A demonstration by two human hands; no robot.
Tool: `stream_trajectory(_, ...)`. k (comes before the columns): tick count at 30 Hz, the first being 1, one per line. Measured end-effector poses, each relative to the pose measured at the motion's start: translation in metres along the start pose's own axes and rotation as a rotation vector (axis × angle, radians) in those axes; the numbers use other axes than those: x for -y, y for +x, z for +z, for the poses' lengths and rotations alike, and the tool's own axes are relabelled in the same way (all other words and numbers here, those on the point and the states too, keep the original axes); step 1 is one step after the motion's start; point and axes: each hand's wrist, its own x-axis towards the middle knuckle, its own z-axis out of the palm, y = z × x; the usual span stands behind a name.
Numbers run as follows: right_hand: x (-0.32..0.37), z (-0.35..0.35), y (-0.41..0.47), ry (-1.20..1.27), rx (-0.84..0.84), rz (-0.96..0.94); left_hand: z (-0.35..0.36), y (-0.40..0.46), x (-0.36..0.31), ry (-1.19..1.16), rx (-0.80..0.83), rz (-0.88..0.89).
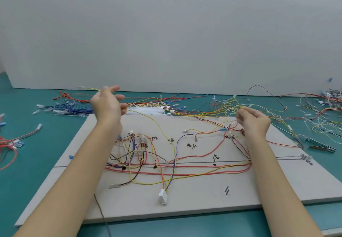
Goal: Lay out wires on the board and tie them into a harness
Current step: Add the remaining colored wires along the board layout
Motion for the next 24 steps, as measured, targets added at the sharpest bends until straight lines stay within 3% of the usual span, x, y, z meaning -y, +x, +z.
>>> stream_trajectory(2, -0.001, 0.001, 0.002, -0.081, 0.082, -0.001, -0.01, 0.006, -0.003, 0.252, 0.11, -0.037)
stream_trajectory(6, 0.0, 0.006, 0.003, -0.36, 0.266, 0.061, -0.027, 0.004, -0.002, 1.086, 0.476, -0.105)
stream_trajectory(8, -0.002, 0.005, 0.002, -0.432, 0.261, 0.066, -0.028, 0.003, -0.002, 1.325, 0.491, -0.037)
stream_trajectory(11, -0.007, 0.005, -0.004, -0.499, 0.214, -0.016, -0.022, 0.001, -0.004, 1.605, 0.335, 0.179)
stream_trajectory(13, -0.009, 0.005, -0.005, -0.485, 0.194, -0.044, -0.014, -0.007, -0.002, 1.617, 0.271, 0.262)
stream_trajectory(15, -0.01, 0.004, -0.005, -0.455, 0.182, -0.094, -0.002, -0.021, 0.005, 1.57, 0.287, 0.482)
stream_trajectory(17, -0.011, 0.002, -0.004, -0.444, 0.176, -0.12, 0.012, -0.036, 0.018, 1.453, 0.43, 0.715)
stream_trajectory(18, -0.012, 0.001, -0.003, -0.44, 0.18, -0.121, 0.019, -0.043, 0.026, 1.361, 0.56, 0.744)
stream_trajectory(21, -0.015, 0.0, 0.001, -0.405, 0.235, -0.051, 0.044, -0.063, 0.052, 1.196, 0.932, 0.522)
stream_trajectory(24, -0.021, -0.004, 0.006, -0.381, 0.281, 0.016, 0.064, -0.073, 0.078, 1.321, 0.967, 0.468)
